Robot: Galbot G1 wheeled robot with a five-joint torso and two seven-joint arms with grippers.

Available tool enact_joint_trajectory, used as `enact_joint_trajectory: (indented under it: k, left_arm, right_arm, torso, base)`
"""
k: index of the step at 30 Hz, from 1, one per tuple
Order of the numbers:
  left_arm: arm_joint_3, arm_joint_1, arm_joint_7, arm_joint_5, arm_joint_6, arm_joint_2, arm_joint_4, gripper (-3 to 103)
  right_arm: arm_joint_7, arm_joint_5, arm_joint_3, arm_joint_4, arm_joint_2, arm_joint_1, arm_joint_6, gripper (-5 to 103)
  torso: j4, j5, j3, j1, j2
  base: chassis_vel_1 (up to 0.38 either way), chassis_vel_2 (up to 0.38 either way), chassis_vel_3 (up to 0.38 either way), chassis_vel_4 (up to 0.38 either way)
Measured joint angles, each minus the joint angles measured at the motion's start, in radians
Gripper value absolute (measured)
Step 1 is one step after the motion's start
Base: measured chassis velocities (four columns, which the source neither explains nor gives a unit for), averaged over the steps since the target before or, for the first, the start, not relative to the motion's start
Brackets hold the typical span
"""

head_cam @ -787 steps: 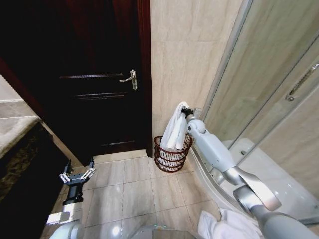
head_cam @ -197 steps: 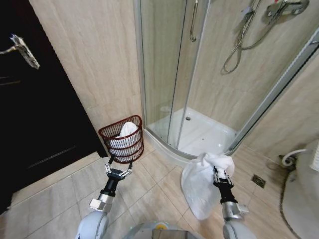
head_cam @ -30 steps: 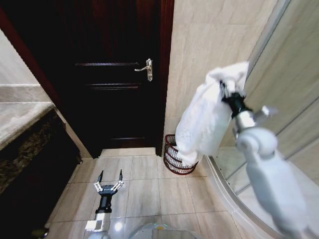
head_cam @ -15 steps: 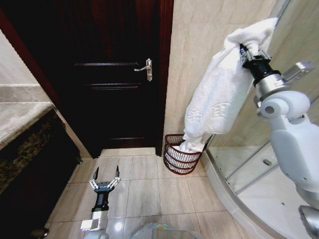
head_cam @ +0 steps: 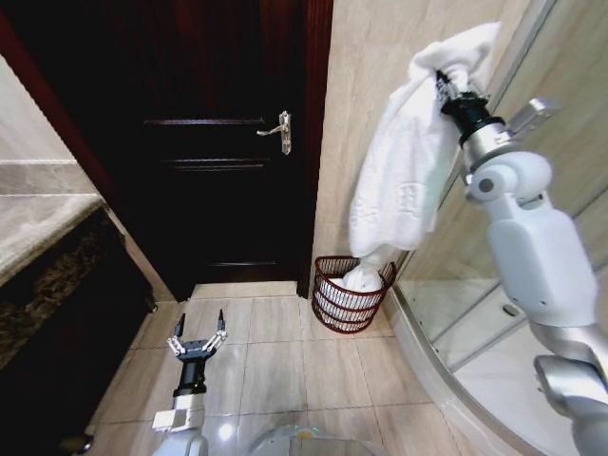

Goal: Discard the used towel into the hamper.

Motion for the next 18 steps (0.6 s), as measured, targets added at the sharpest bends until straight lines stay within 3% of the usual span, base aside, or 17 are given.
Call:
enact_joint_trajectory:
  k: [3,12,18]
  left_arm:
    - [-0.001,0.004,-0.002,0.0,0.0,0.0,-0.002,100]
    - [0.001,0.015,-0.003,0.0,-0.008,0.001,-0.007,100]
    - [-0.001,0.025,-0.005,-0.001,-0.008,0.001,-0.024,100]
  right_arm:
    - [-0.004,-0.012,-0.012,-0.038,0.03,-0.05,0.009,27]
    - [-0.03,-0.102,-0.073,-0.248,0.168,-0.122,0.148,27]
    - [-0.027,-0.114,-0.062,-0.249,0.189,-0.242,0.107,27]
  torso:
    - [-0.0003,0.0007,0.0,0.0,0.0]
    - [0.0002,-0.0003,0.0,0.0,0.0]
    - [0.0,0.0003,0.0,0.0,0.0]
  base:
    - [0.0,0.0,0.0,0.0]
    - [0.0,0.0,0.0,0.0]
    - [0.0,0.0,0.0,0.0]
